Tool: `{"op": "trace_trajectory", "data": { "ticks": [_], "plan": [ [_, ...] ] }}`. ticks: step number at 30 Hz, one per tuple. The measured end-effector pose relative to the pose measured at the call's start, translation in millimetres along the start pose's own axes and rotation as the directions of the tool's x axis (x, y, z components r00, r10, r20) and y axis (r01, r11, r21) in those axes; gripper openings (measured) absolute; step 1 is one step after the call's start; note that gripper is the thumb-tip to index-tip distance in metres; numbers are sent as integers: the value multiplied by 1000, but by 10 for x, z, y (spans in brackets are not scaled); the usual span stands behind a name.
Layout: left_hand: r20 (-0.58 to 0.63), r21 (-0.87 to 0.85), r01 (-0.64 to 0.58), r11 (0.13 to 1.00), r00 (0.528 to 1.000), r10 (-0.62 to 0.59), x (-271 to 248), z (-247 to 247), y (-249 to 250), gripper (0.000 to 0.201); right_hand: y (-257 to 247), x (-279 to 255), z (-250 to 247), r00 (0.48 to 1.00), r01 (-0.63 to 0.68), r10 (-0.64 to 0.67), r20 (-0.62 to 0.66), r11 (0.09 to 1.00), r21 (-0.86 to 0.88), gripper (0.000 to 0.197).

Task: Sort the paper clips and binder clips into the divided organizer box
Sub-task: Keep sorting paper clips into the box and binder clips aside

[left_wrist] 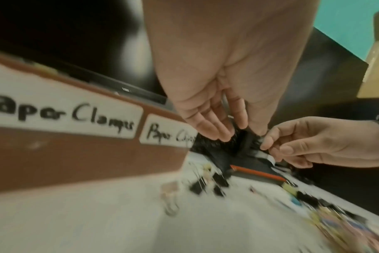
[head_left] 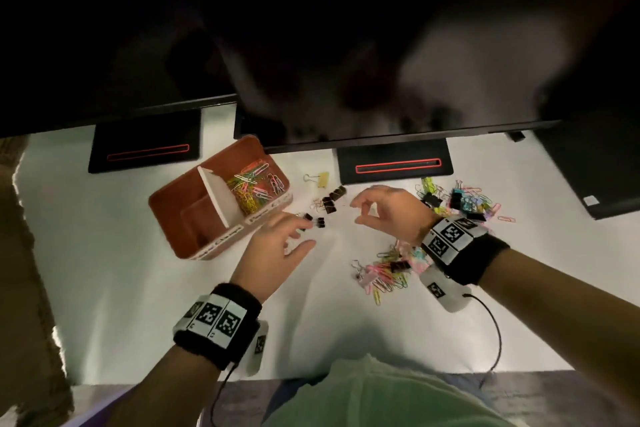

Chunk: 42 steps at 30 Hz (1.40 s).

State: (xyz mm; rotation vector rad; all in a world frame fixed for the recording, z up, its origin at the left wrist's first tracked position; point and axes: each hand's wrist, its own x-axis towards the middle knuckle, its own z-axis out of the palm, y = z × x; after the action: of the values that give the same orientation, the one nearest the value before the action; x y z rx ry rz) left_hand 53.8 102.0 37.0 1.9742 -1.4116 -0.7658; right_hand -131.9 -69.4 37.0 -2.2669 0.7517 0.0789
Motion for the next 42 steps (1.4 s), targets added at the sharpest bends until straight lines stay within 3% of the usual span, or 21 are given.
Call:
{"op": "trace_trajectory", "data": {
  "ticks": [3, 6, 11, 16, 21, 28, 32, 36, 38, 40, 42],
  "plan": [
    [192, 24, 25, 999, 981, -29, -79, 347, 87, 33, 235, -352, -32, 982, -96, 114, 147, 988, -121, 33],
    [342, 83, -5, 997, 939, -23, -90, 683, 190, 44, 399, -609, 25, 966, -83, 124, 227, 980, -183, 41],
    [389, 182, -45, 982, 921, -30, -36, 1087, 243, 48, 523, -751, 245, 962, 3, 66, 266, 968, -252, 60],
    [346, 180, -21, 983, 937, -43, 22, 1153, 240, 28, 557, -698, 300, 970, 4, 49, 238, 976, -217, 37],
    [237, 117, 58, 991, 968, -85, 89, 981, 230, 31, 683, -737, 166, 978, -4, 28, 205, 993, -116, 25],
    [89, -3, 213, 977, 973, -212, 144, 801, 117, 32, 895, -651, -245, 992, -126, 127, 11, 990, -68, 24],
    [66, -46, 255, 966, 966, -252, 151, 790, 89, 33, 952, -495, -326, 975, -222, 222, -1, 972, -74, 31],
    [-11, -37, 225, 974, 974, -225, 159, 789, 137, 32, 901, -489, -261, 975, -221, 218, -43, 971, -96, 52],
    [-48, -61, 233, 971, 971, -236, 166, 791, 168, 32, 830, -534, -195, 987, -148, 141, -80, 985, -90, 48],
    [-59, -75, 243, 967, 967, -248, 180, 798, 156, 34, 745, -586, -116, 999, -45, 45, -1, 998, -49, 39],
    [-69, -27, 248, 968, 966, -250, 195, 805, 106, 37, 678, -645, -11, 985, 32, -27, 171, 999, -23, 34]
  ]
}}
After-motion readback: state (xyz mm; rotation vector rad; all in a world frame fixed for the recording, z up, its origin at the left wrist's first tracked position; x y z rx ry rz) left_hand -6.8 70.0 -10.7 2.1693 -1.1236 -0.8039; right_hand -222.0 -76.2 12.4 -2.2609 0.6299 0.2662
